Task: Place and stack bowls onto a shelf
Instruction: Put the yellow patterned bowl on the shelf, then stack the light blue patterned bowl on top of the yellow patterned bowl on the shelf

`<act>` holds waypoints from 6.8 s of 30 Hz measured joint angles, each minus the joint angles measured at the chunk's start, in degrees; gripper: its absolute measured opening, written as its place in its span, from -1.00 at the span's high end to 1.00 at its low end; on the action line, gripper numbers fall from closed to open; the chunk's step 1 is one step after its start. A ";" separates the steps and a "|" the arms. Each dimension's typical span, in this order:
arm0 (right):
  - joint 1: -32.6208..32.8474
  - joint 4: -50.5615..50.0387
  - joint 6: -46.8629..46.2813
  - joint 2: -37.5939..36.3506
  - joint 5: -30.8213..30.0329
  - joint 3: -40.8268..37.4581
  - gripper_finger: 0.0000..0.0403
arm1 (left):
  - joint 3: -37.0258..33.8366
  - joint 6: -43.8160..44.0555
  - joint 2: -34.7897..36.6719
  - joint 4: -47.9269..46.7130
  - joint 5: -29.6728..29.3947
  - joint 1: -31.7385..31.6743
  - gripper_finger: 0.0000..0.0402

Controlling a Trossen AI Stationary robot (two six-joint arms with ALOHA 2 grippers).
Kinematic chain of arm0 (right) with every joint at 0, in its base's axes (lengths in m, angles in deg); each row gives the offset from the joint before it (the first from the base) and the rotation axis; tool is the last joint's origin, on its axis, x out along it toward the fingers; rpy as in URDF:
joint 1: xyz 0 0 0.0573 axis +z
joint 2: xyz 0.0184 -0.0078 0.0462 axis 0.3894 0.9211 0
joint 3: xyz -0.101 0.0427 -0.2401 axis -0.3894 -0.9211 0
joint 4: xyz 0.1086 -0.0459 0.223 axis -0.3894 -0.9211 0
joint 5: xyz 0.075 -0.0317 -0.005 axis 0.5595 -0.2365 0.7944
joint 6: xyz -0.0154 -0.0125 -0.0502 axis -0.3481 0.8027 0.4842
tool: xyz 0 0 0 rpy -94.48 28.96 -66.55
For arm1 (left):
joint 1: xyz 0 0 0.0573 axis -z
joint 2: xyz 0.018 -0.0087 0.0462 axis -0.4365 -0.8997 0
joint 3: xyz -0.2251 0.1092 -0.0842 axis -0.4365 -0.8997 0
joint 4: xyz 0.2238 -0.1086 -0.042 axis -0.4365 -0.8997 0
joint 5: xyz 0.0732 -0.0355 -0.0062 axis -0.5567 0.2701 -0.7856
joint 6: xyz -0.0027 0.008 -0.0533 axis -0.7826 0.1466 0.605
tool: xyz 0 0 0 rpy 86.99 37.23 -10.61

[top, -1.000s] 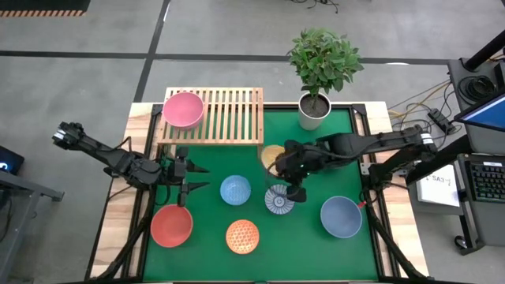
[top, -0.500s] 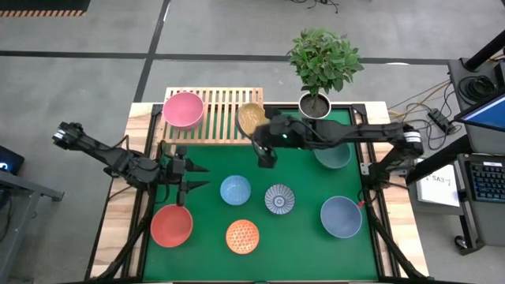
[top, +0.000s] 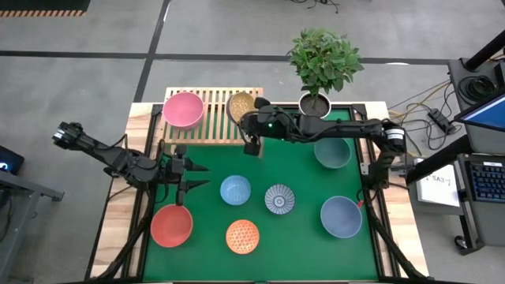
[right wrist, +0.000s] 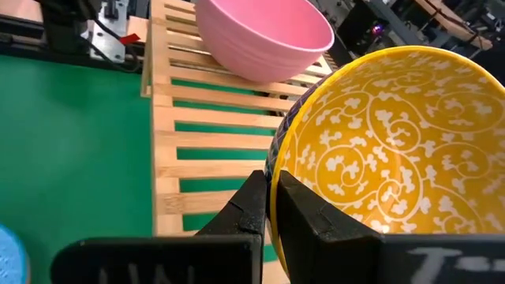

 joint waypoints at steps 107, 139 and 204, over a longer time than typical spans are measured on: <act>12.82 -21.74 -4.36 -5.01 -13.48 10.69 0.95 | -0.13 10.91 -9.88 0.08 2.10 0.14 0.23; 28.42 6.74 -11.78 -39.74 -7.33 -42.94 0.95 | 9.22 12.52 -33.61 -0.62 10.99 1.16 -0.06; 28.37 5.64 -4.23 -43.54 -5.93 -43.78 0.95 | 53.75 -27.45 -34.56 -44.48 1.40 -20.53 1.00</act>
